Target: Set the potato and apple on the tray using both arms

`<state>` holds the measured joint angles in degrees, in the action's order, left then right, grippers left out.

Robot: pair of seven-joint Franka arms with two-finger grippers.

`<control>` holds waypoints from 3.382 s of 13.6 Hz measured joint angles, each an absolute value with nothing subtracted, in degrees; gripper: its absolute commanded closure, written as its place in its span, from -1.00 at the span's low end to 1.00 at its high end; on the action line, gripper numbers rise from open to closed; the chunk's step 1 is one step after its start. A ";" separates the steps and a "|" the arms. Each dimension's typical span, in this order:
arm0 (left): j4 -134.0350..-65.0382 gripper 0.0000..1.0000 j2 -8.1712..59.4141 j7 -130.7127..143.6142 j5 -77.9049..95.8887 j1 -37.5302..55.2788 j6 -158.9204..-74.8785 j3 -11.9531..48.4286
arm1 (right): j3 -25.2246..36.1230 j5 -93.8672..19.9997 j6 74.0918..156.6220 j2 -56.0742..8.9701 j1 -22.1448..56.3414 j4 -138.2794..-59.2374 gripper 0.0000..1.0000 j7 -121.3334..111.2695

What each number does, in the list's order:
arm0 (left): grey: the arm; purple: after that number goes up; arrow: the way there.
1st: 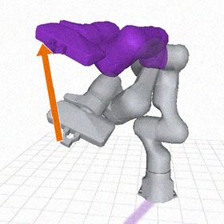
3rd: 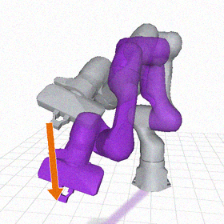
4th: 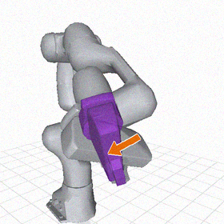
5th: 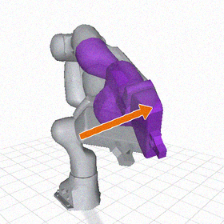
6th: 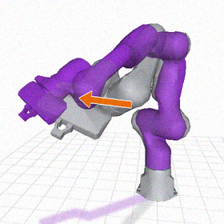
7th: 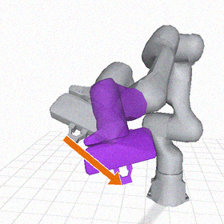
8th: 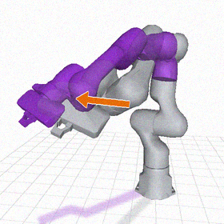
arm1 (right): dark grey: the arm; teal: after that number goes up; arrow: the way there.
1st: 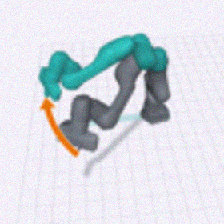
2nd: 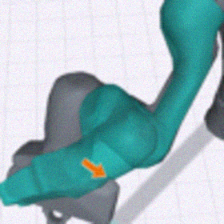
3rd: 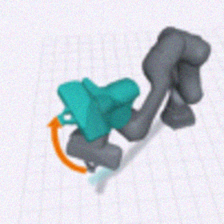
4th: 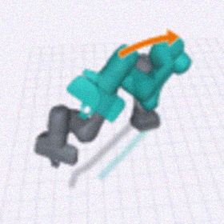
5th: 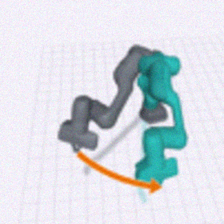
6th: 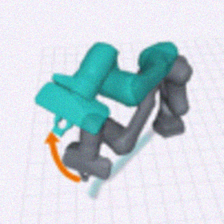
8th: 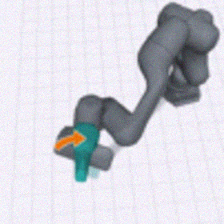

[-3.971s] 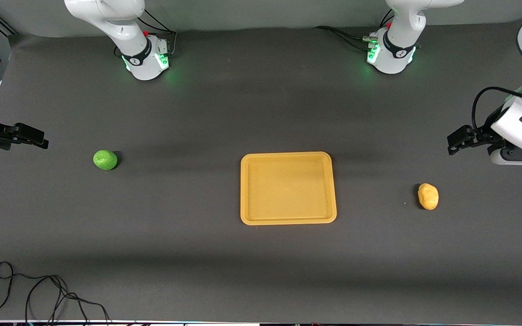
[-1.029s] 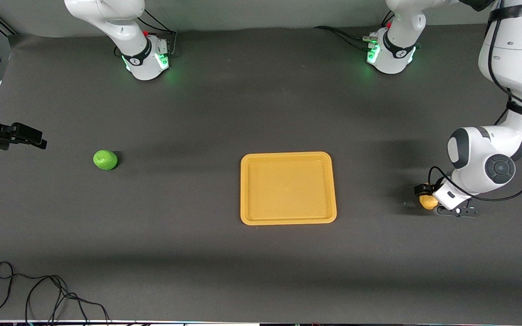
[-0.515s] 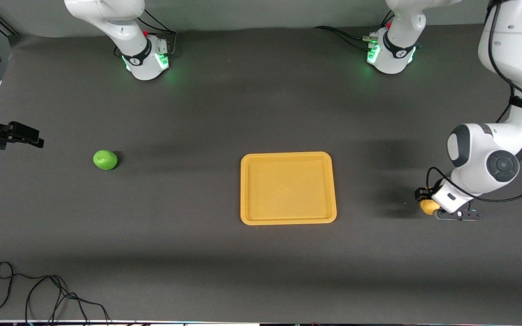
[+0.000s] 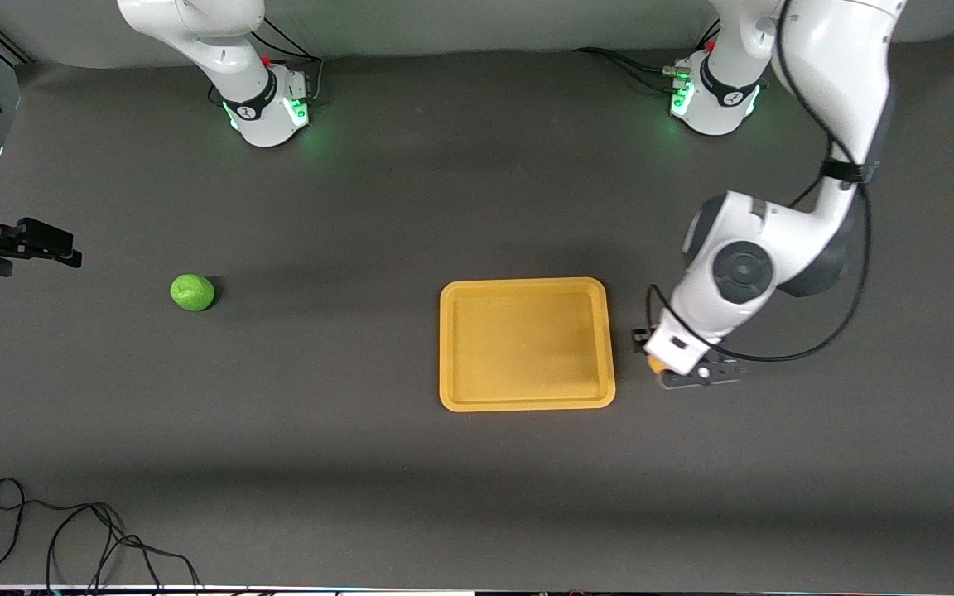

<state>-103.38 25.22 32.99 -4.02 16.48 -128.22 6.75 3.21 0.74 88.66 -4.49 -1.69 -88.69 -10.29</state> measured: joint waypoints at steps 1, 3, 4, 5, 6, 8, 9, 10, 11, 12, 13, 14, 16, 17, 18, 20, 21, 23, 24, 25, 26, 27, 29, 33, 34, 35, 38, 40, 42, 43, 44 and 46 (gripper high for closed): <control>-103.02 1.00 26.36 35.67 -3.89 18.48 -129.53 6.81 | 3.21 0.74 88.66 -4.50 -1.67 -88.70 -1.00 -10.29; -102.71 1.00 29.35 40.59 -3.87 22.35 -132.75 6.85 | 3.21 0.74 88.66 -4.51 -1.64 -88.67 -1.00 -10.29; -102.61 1.00 30.85 41.98 -3.86 23.74 -133.69 6.85 | 3.21 0.74 88.66 -4.51 -1.62 -88.67 -1.00 -10.29; -102.40 1.00 32.13 42.73 -3.85 24.60 -134.01 6.85 | 3.21 0.74 88.66 -4.51 -1.60 -88.66 -1.00 -10.29; -102.15 1.00 33.10 42.91 -3.84 24.89 -134.07 6.84 | 3.21 0.74 88.66 -4.51 -1.58 -88.66 -1.00 -10.29; -102.09 0.90 34.07 42.91 -3.84 24.87 -134.09 6.46 | 3.21 0.74 88.66 -4.63 -1.57 -88.66 -1.00 -10.29; -102.08 0.39 34.23 42.91 -3.83 24.85 -134.09 6.31 | 3.21 0.74 88.66 -4.72 -1.57 -88.66 -1.00 -10.29; -102.01 0.05 34.34 42.91 -3.81 24.89 -134.09 6.32 | 3.21 0.74 88.66 -4.78 -1.56 -88.66 -1.00 -10.29; -101.87 0.05 34.55 42.91 -3.80 25.02 -134.09 6.37 | 3.21 0.74 88.66 -4.82 -1.56 -88.67 -1.00 -10.29; -101.70 0.04 34.91 42.92 -3.80 25.19 -134.09 6.37 | 3.22 0.74 88.66 -4.85 -1.56 -88.72 -1.00 -10.29; -101.60 0.00 35.30 42.92 -3.80 25.30 -134.09 6.37 | 3.27 0.74 88.70 -4.85 -1.57 -88.81 -1.00 -10.29; -101.52 -0.30 35.67 42.93 -3.80 25.31 -134.09 6.37 | 3.39 0.76 88.83 -4.81 -1.58 -89.00 -1.00 -10.29; -101.30 -1.00 36.12 42.99 -3.78 25.31 -134.09 6.35 | 4.50 0.83 89.28 -4.18 -1.61 -90.28 -1.00 -10.41; -101.25 -1.00 36.12 43.02 -3.78 25.30 -134.09 6.32 | 5.76 0.85 90.07 -3.16 -1.63 -91.79 -1.00 -11.30; -101.08 -1.00 36.13 43.21 -3.76 25.28 -134.08 6.29 | 7.25 0.87 91.23 -1.61 -1.67 -93.95 -1.00 -12.96; -100.02 -1.00 36.12 43.90 -3.76 25.19 -134.08 6.22 | 10.23 1.65 93.87 3.16 -1.84 -100.00 -1.00 -15.56; -99.24 -1.00 36.05 44.12 -3.75 25.15 -134.01 6.16 | 11.28 2.96 95.23 6.18 -1.88 -103.59 -1.00 -16.17; -97.59 -1.00 34.94 44.39 -3.74 25.02 -132.33 5.87 | 12.40 5.46 97.93 13.09 -1.90 -111.64 -1.00 -16.50; -96.98 -1.00 33.52 44.53 -3.74 24.74 -131.06 5.68 | 13.10 6.18 98.88 16.42 -1.89 -115.46 -1.00 -16.50; -96.67 -1.00 31.48 44.54 -3.74 24.14 -130.66 5.50 | 14.08 6.57 99.33 19.22 -1.88 -118.66 -1.00 -16.67; -96.54 -1.00 29.12 44.49 -3.85 23.16 -130.29 5.40 | 15.10 6.71 99.57 21.20 -1.88 -121.13 -1.00 -17.47; -96.52 -1.00 26.68 43.89 -3.99 21.93 -129.63 5.27 | 15.91 6.72 99.82 22.55 -1.88 -123.06 -1.00 -18.47; -96.80 -1.00 21.70 38.98 -4.06 18.72 -126.59 5.03 | 16.62 6.72 99.84 24.12 -1.86 -125.93 -1.00 -19.15; -98.13 -1.00 12.88 24.74 -4.07 10.72 -116.89 4.74 | 16.57 6.70 100.32 24.36 0.59 -128.33 -1.00 -17.17; -98.74 -1.00 11.13 22.60 -4.06 9.49 -115.43 4.72 | 16.56 6.70 101.48 24.12 1.97 -129.01 -1.00 -15.72; -99.33 -1.00 9.67 21.48 -4.06 8.73 -114.34 4.73 | 16.54 6.70 103.81 23.61 3.21 -130.12 -1.00 -14.60; -100.89 -1.00 7.39 19.34 -4.07 7.81 -112.77 4.75 | 16.70 6.70 114.63 20.14 4.19 -135.24 -1.00 -13.57; -101.62 -1.00 6.58 17.86 -4.08 6.23 -112.69 4.74 | 17.92 6.70 122.56 16.37 4.16 -138.43 -1.00 -13.56; -102.16 -1.00 5.56 15.34 -4.07 4.08 -111.66 4.73 | 18.88 6.68 132.85 11.92 4.14 -142.38 -1.00 -13.56; -102.29 -1.00 5.00 14.12 -4.07 3.38 -110.57 4.73 | 19.00 6.46 138.61 9.57 4.14 -144.66 -1.00 -13.55; -102.37 -1.00 4.48 13.10 -4.04 3.01 -109.84 4.72 | 19.01 5.96 143.54 7.08 4.14 -146.53 -1.00 -13.47; -102.53 -1.00 3.83 10.44 -4.01 2.18 -109.28 4.67 | 19.00 4.14 150.84 1.93 4.21 -148.07 -1.00 -13.46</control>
